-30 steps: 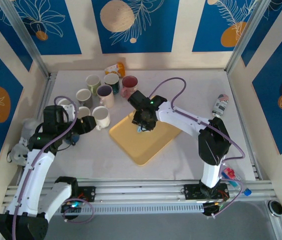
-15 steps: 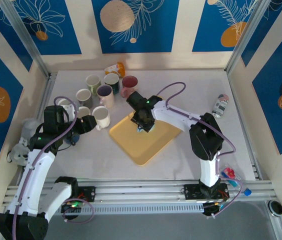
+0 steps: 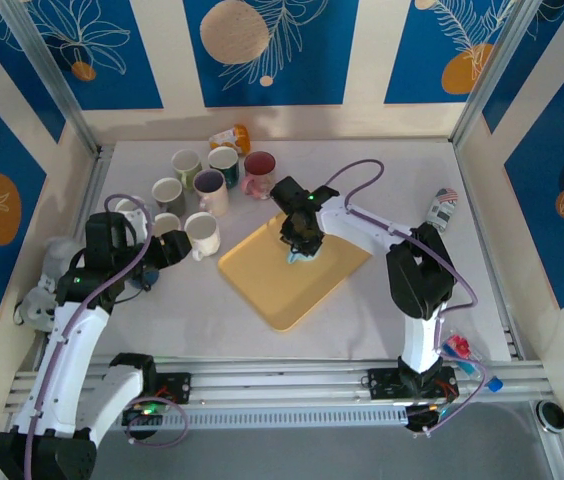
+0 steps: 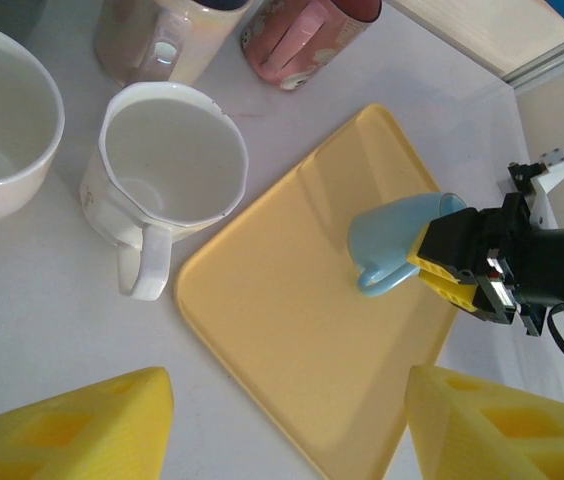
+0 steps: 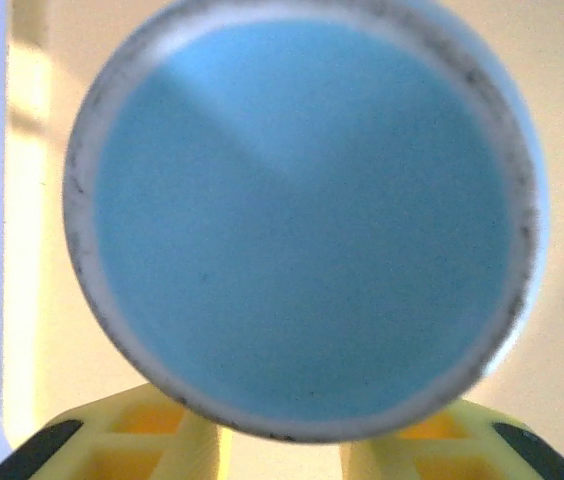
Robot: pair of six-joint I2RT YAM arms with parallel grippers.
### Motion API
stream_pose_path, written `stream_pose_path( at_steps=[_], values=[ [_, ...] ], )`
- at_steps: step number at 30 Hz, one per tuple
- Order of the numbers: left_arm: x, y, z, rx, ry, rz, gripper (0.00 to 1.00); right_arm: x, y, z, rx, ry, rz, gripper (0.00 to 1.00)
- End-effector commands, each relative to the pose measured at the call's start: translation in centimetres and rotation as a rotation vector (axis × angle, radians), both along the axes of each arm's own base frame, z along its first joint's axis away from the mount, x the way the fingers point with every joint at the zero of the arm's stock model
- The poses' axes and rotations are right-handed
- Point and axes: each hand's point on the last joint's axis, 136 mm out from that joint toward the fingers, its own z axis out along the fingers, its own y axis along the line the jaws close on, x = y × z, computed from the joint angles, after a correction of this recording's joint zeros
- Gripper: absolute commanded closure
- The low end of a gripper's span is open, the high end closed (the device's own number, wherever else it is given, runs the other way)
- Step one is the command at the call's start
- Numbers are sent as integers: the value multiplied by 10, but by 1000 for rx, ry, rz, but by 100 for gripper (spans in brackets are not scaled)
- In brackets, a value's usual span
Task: Turn the mug right side up
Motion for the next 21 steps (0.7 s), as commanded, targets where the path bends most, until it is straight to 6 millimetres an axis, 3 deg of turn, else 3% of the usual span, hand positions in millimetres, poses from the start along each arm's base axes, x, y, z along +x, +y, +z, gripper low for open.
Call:
stream_pose_path(
  at_steps=[1, 7, 21],
  values=[
    [1, 3, 3, 6, -9, 9, 38, -3, -16, 17, -119, -28, 122, 69],
    [0, 4, -1, 10, -1, 10, 38, -2, -24, 18, -202, -29, 194, 69],
    [3, 1, -1, -2, 9, 3, 38, 1, -20, -9, -282, -25, 230, 69]
  ],
)
